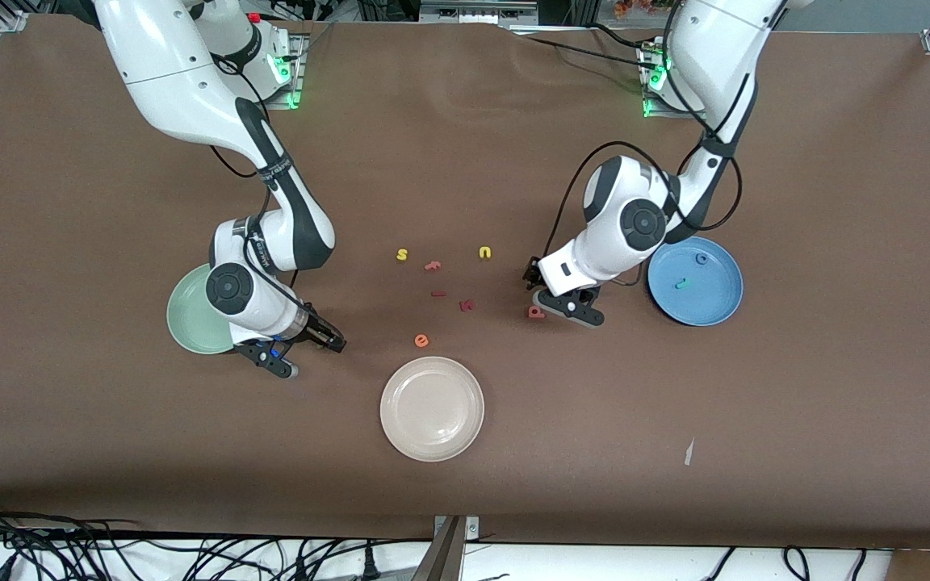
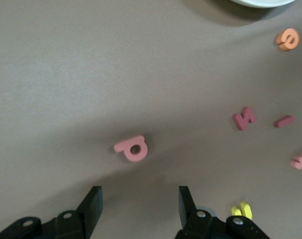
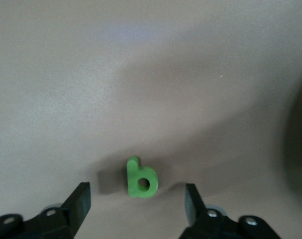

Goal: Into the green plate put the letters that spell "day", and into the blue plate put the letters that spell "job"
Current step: 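Grasp the green b with the right gripper while the left gripper grasps the p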

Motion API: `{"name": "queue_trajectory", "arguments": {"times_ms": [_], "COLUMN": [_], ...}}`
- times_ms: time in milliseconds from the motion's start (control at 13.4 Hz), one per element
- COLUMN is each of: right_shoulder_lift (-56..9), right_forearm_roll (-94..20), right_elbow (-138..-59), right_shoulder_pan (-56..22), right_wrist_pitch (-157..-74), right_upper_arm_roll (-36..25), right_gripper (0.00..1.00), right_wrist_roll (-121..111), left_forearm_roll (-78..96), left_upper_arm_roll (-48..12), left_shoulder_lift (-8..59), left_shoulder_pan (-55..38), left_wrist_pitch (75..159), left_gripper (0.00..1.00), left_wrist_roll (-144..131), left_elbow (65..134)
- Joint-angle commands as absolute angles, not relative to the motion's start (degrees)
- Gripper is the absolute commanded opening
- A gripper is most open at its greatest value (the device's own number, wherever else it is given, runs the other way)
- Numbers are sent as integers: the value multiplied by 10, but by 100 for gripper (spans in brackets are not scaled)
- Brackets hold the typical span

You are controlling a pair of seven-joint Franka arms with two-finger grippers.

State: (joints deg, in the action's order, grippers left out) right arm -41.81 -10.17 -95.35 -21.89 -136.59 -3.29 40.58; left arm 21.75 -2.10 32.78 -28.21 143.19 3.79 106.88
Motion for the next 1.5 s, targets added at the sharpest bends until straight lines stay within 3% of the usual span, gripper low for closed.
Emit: {"name": "queue_trajectory", "arguments": {"times_ms": [0,524,898,1197,1421], "right_shoulder_lift": [-434,-436,-437,-441,-439], "right_forearm_roll": [-91,-91,-91,-91,-89], "right_elbow": [-935,-932,-932,-932,-921], "right_shoulder_pan": [-217,-215,-215,-216,-216], "right_wrist_pitch": [-1366,-1366,-1365,-1364,-1345], "right_upper_arm_roll": [-33,-33,-33,-33,-33], "right_gripper": [77,50,29,20,15], "right_wrist_roll": [415,411,414,415,410], "left_forearm_roll": [228,228,227,226,217], "left_upper_arm_roll": [-3,18,18,19,19], "left_shoulder_lift": [374,401,418,418,415], "left_shoulder_pan": [-303,-330,-341,-341,-337], "left_wrist_pitch": [1473,1498,1517,1518,1518], "left_gripper": [70,68,54,28,24], "left_wrist_roll": [41,39,40,45,45], "left_elbow": [1041,1026,1027,1029,1029]}}
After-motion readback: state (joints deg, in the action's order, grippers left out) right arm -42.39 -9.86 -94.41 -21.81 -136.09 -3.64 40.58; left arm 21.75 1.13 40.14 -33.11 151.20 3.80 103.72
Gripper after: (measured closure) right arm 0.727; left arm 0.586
